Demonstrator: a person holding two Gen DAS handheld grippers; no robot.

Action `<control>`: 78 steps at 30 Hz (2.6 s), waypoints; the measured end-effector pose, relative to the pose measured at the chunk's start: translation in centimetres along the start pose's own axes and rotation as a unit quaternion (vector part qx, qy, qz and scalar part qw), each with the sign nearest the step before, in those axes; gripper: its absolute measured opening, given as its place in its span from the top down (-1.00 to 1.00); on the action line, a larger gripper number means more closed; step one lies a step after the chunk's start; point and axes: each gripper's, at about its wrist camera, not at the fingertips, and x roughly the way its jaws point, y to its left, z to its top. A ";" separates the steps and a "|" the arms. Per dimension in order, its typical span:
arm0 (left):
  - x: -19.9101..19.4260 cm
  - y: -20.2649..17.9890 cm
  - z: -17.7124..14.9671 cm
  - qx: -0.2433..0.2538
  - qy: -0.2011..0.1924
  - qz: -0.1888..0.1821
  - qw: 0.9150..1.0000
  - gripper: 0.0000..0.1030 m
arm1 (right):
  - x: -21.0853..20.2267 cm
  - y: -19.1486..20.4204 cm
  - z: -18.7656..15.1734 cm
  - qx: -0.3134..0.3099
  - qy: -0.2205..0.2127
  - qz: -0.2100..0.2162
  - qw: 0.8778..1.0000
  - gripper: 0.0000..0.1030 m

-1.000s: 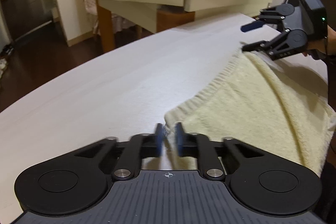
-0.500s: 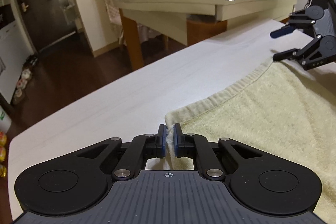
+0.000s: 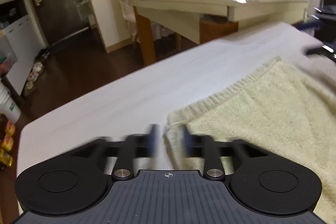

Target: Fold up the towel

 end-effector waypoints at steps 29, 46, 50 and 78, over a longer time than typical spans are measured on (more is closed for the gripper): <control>-15.8 -9.6 -12.4 0.188 -0.052 -0.135 0.972 -0.44 | -11.2 13.7 -8.9 -0.243 0.050 0.089 0.965 0.85; -14.0 -15.3 -17.0 0.452 -0.049 -0.049 0.889 0.68 | -13.3 12.5 -7.4 -0.169 0.037 0.091 0.981 0.85; -14.8 -15.0 -16.1 0.442 -0.030 -0.055 0.895 0.84 | -13.8 12.5 -7.4 -0.159 0.033 0.093 0.982 0.85; -1.4 -0.7 5.1 0.151 0.103 -0.156 0.971 0.85 | 0.1 -5.8 -0.2 0.131 0.085 0.222 0.963 0.88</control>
